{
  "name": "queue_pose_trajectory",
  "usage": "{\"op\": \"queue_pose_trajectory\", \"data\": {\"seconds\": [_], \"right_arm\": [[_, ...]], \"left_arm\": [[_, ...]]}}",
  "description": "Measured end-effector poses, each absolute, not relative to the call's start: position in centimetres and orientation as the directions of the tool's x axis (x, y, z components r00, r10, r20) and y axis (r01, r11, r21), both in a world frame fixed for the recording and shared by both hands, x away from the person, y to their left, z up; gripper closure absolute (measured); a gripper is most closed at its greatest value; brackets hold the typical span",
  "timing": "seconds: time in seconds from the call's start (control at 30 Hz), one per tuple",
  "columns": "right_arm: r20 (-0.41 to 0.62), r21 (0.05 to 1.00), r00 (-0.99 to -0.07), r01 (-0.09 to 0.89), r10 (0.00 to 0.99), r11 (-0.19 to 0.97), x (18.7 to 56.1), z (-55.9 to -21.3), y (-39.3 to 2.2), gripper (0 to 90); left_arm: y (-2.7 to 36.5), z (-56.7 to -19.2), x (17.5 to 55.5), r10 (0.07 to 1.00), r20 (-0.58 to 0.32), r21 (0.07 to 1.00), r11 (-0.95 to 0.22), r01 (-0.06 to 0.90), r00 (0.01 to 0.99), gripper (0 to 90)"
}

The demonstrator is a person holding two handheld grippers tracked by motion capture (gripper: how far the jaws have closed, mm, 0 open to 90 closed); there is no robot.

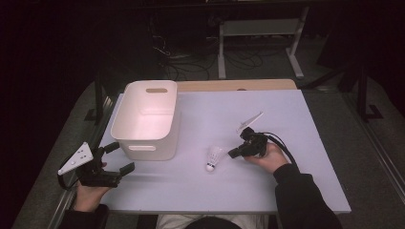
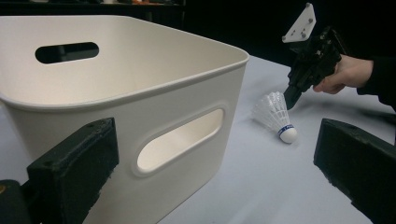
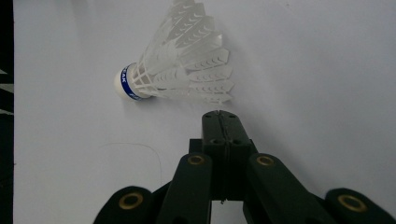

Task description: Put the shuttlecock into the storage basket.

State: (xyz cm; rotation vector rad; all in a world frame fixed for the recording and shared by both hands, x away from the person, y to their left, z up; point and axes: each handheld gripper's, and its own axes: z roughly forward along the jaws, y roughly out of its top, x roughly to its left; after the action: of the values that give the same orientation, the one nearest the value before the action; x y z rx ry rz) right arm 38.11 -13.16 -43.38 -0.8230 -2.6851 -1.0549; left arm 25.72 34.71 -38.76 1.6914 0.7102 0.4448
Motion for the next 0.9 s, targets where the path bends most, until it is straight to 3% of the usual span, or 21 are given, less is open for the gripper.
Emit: {"op": "queue_pose_trajectory", "data": {"seconds": [0.9], "right_arm": [[0.296, 0.597, -0.854, 0.515, 0.428, 0.615, 38.9, -43.3, -10.9, 88.8]], "left_arm": [[34.8, -38.8, 25.7, 0.669, -0.083, 0.968, -0.122, 0.219, 0.738, 0.0]]}}
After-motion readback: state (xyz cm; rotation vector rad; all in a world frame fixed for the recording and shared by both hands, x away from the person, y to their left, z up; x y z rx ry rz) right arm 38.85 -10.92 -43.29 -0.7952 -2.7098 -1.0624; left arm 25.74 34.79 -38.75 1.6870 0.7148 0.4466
